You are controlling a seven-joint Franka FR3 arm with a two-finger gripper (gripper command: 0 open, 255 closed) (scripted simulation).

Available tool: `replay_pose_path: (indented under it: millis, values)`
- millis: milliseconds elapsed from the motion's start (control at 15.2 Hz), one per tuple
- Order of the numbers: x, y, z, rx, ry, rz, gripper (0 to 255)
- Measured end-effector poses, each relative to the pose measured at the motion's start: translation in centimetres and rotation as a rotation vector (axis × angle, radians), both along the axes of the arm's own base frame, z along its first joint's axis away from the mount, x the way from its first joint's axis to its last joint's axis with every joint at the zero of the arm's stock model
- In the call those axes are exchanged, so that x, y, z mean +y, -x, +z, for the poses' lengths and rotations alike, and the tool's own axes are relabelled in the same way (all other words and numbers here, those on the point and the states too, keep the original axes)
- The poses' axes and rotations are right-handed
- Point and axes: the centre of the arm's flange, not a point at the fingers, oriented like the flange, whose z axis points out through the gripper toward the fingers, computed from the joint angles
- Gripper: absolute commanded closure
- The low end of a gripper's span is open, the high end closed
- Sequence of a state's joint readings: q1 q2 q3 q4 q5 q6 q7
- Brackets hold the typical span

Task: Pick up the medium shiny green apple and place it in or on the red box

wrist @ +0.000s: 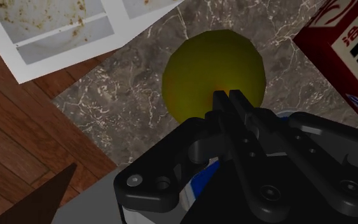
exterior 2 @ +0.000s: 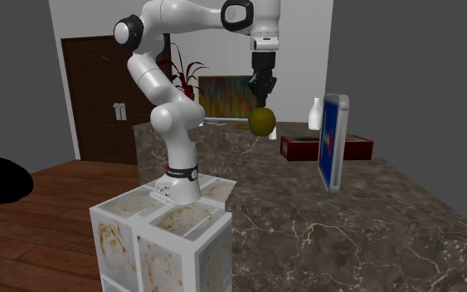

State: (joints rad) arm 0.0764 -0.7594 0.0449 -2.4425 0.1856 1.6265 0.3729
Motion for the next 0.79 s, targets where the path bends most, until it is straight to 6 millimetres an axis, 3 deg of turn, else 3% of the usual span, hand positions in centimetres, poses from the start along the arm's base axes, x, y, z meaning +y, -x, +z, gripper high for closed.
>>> replay_pose_path:
  millis: [264, 792]
  values:
    - [0.6, -0.2, 1.7, 0.0, 0.0, 0.0, 255]
    - [9.3, -4.1, 3.7, 0.0, 0.001, 0.0, 255]
